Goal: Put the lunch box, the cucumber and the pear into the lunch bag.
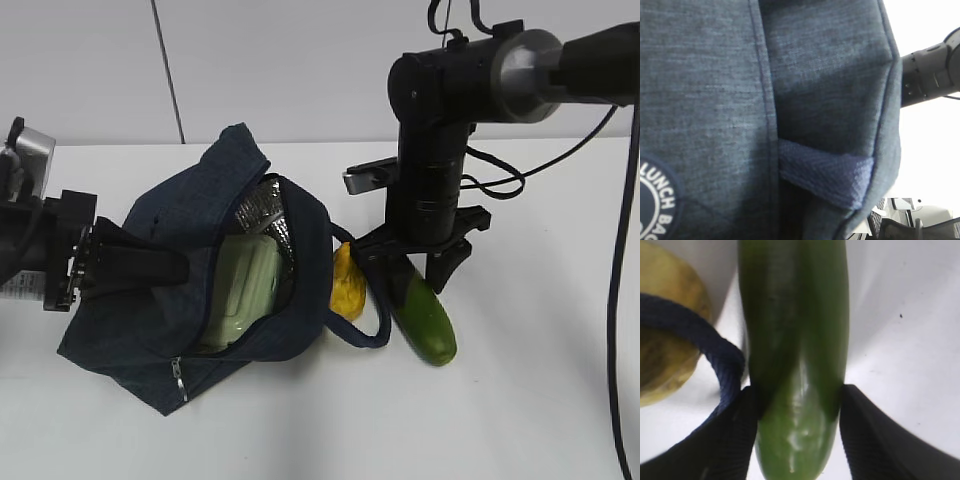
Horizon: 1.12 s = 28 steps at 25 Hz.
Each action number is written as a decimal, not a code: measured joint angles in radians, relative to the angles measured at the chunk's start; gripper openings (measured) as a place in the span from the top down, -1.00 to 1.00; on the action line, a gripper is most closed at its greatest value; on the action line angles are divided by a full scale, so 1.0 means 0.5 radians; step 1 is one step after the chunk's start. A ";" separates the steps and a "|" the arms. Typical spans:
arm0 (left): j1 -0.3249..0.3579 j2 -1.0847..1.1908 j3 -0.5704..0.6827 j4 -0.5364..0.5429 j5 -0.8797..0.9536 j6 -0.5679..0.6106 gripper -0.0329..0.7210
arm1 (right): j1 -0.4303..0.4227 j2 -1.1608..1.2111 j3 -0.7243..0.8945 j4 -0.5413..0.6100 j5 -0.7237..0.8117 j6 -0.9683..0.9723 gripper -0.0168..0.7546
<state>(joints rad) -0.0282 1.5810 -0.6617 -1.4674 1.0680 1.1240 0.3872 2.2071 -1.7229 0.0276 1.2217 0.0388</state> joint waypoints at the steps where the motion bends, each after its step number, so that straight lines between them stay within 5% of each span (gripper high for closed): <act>1: 0.000 0.000 0.000 0.000 0.002 0.000 0.91 | 0.000 0.000 0.000 0.000 0.000 0.000 -0.09; 28: 0.000 0.000 0.000 0.004 0.014 0.000 0.91 | 0.000 0.135 0.006 0.029 -0.004 -0.017 -0.25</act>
<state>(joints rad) -0.0282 1.5810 -0.6617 -1.4655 1.0749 1.1240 0.3872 2.2747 -1.7202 0.0423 1.2197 0.0303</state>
